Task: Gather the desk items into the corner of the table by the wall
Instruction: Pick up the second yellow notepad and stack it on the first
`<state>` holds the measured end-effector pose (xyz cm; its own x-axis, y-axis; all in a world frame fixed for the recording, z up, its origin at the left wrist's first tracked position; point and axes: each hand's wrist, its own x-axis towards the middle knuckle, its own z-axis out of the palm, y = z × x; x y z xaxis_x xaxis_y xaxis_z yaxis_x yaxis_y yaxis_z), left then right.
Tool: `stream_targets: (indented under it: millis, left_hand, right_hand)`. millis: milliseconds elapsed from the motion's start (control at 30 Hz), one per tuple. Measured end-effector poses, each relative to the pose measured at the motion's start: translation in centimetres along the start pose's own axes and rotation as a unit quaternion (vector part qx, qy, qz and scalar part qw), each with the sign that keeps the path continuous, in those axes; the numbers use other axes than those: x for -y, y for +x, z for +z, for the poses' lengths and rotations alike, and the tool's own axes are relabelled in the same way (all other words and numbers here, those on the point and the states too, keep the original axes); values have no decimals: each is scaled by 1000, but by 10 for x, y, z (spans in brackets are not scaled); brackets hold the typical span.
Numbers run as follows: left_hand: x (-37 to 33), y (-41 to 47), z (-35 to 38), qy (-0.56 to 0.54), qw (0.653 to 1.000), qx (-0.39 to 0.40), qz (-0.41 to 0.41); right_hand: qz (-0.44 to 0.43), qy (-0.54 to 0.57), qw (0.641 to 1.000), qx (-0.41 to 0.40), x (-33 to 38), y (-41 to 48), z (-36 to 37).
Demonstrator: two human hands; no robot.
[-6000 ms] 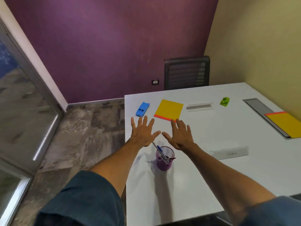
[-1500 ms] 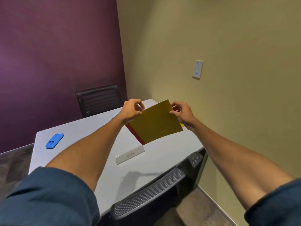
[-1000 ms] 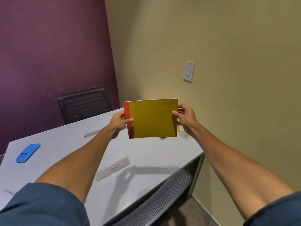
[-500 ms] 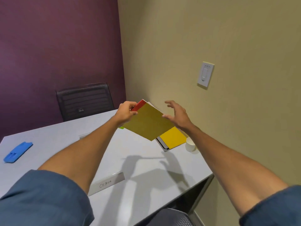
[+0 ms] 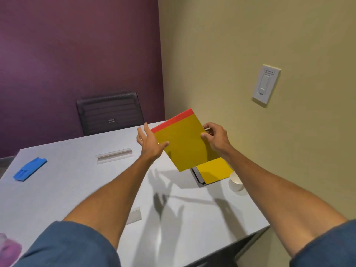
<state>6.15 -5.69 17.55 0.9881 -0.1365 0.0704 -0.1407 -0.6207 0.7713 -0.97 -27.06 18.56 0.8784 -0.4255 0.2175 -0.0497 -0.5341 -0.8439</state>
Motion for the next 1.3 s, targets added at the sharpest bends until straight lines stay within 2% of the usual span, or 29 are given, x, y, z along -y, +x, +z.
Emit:
stream_targets:
  millis: [100,167,300,433,533,700,900,1033,1300]
  left_hand:
    - [9,10,41,-101,990,14,-101]
    - [8,17,63,-169,976,35,-130]
    - [0,32,110,-230,951,49,-198]
    - [5,45,149,-266,929,36,-253]
    - [14,53,177,-265,924,29,-273]
    - [27,64,213,-218,926,25,-306]
    - [32,81,243,-203,919,51,-334]
    - [35,88,263,-212,909,74,-351]
    - [44,92,306,-160,917,101,-352]
  right_hand:
    - [28,58,997,47,-26,31,-9]
    - [42,81,992,81,-44,51,-12]
    - [108,113,982,107,-89,84,-13]
    - [159,87,978,99,-135,99,-8]
    - [198,37,975,97,-164,105,3]
    - [225,-36,963,141,-198,118,20]
    - [210,-147,943,210,-225,131,31]
    - [197,-161,938,235,-247,130,36]
    - [200,-264,903,272,-286,125,40]
